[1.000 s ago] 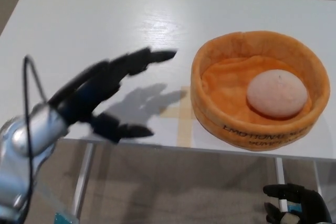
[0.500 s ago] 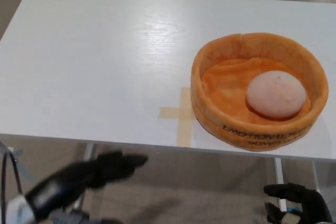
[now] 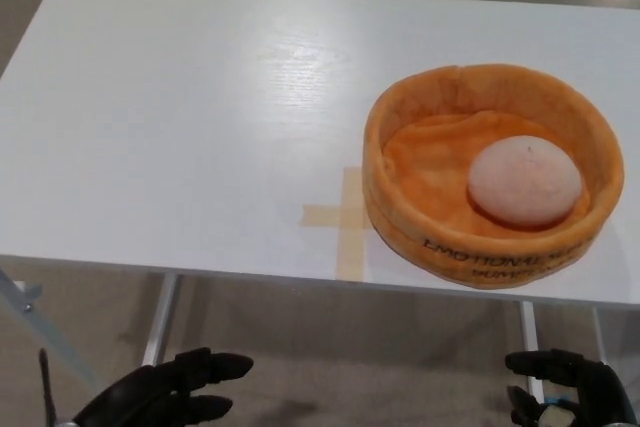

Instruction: Use the left hand to pick up the pink round toy on the left and place it inside the orange plate on the desk.

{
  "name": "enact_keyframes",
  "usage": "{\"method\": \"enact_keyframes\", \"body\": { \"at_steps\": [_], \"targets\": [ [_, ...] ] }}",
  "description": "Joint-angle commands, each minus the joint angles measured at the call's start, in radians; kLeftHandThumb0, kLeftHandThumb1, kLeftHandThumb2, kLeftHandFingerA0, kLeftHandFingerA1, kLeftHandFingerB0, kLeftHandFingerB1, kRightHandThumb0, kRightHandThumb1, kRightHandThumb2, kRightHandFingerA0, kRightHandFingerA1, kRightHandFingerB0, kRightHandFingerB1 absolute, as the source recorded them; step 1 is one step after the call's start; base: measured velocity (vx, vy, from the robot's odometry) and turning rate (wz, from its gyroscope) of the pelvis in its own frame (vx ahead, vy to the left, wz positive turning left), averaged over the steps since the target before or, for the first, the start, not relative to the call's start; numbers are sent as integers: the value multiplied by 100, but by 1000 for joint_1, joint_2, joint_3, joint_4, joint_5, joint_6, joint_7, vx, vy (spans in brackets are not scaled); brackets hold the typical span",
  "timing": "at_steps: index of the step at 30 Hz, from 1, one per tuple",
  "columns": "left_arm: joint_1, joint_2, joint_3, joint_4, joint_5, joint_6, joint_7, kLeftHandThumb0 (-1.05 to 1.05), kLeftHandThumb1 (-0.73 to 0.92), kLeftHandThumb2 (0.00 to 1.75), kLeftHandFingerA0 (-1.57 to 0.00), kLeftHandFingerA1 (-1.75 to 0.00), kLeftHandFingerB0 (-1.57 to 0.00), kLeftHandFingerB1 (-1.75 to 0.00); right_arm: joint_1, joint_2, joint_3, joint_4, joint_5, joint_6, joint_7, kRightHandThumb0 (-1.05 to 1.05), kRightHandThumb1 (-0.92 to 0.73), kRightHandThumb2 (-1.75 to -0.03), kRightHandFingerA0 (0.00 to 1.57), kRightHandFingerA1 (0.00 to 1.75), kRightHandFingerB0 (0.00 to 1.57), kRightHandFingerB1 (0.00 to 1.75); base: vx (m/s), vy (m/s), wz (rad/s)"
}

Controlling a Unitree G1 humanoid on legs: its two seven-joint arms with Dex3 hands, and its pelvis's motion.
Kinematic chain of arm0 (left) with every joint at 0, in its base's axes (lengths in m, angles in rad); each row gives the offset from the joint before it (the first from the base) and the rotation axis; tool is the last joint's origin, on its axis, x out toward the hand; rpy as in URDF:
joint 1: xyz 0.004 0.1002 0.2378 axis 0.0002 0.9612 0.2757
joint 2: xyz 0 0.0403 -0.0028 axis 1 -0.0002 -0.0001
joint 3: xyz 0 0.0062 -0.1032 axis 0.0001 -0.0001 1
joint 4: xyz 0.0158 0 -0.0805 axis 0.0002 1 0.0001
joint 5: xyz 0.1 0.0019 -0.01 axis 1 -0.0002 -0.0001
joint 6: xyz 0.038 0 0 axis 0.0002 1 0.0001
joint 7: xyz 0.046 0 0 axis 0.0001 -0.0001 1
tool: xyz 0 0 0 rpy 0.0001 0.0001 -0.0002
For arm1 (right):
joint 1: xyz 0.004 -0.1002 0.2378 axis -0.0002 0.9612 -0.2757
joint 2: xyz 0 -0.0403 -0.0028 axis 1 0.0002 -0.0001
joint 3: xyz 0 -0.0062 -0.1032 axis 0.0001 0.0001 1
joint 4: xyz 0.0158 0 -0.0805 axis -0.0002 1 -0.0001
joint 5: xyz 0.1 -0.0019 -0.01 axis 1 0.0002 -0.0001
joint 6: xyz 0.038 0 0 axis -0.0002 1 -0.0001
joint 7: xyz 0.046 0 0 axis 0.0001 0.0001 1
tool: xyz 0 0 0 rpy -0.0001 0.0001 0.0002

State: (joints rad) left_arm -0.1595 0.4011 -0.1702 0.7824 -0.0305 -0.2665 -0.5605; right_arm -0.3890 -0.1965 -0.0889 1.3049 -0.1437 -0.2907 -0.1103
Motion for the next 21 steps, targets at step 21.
{"method": "enact_keyframes", "body": {
  "at_steps": [21],
  "targets": [
    [-139,-40,-108,458,257,-146,517,-46,56,57,-29,-32,-31,-31,28,-11,-5,13,10,13,26,-25,-59,-57,81,67,73,54,0,0,0]
  ]
}}
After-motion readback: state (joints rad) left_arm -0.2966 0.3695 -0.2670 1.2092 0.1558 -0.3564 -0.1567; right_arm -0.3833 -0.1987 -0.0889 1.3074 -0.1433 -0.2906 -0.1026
